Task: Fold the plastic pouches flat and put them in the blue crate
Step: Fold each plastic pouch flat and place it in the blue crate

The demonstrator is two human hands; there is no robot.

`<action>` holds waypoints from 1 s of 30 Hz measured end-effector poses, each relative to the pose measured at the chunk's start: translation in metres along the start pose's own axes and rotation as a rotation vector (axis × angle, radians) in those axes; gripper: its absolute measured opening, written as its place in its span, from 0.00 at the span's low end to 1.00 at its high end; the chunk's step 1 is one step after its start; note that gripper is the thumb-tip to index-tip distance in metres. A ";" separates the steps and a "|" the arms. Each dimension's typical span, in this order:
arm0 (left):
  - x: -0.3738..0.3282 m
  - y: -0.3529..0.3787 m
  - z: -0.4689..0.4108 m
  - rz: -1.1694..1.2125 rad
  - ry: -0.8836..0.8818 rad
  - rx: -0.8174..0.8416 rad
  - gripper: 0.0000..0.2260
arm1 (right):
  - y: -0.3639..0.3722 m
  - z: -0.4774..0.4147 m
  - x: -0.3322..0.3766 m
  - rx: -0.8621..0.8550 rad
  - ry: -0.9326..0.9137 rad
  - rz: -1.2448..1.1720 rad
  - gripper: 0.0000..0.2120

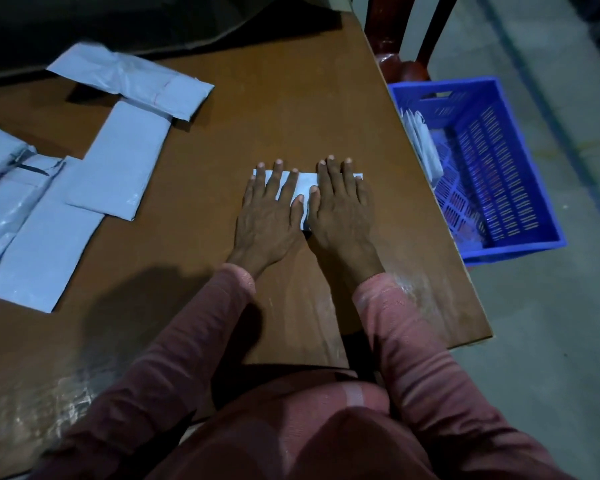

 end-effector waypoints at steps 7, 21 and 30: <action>-0.015 -0.037 0.038 0.159 0.041 -0.172 0.20 | -0.030 0.033 0.002 -0.068 -0.089 -0.133 0.29; -0.011 -0.026 0.046 0.083 0.061 -0.149 0.19 | -0.027 0.056 0.002 -0.233 -0.103 -0.110 0.18; -0.003 -0.013 0.008 0.053 0.037 -0.088 0.22 | -0.023 0.019 -0.003 -0.225 -0.040 -0.108 0.20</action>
Point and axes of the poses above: each hand's wrist, its own z-axis away from the middle knuckle, its own y-axis out of the palm, x = y × z, the point moved 9 cm from there along -z, towards the middle knuckle, and after that the axes turned 8 degrees about -z, right-handed, at the moved point
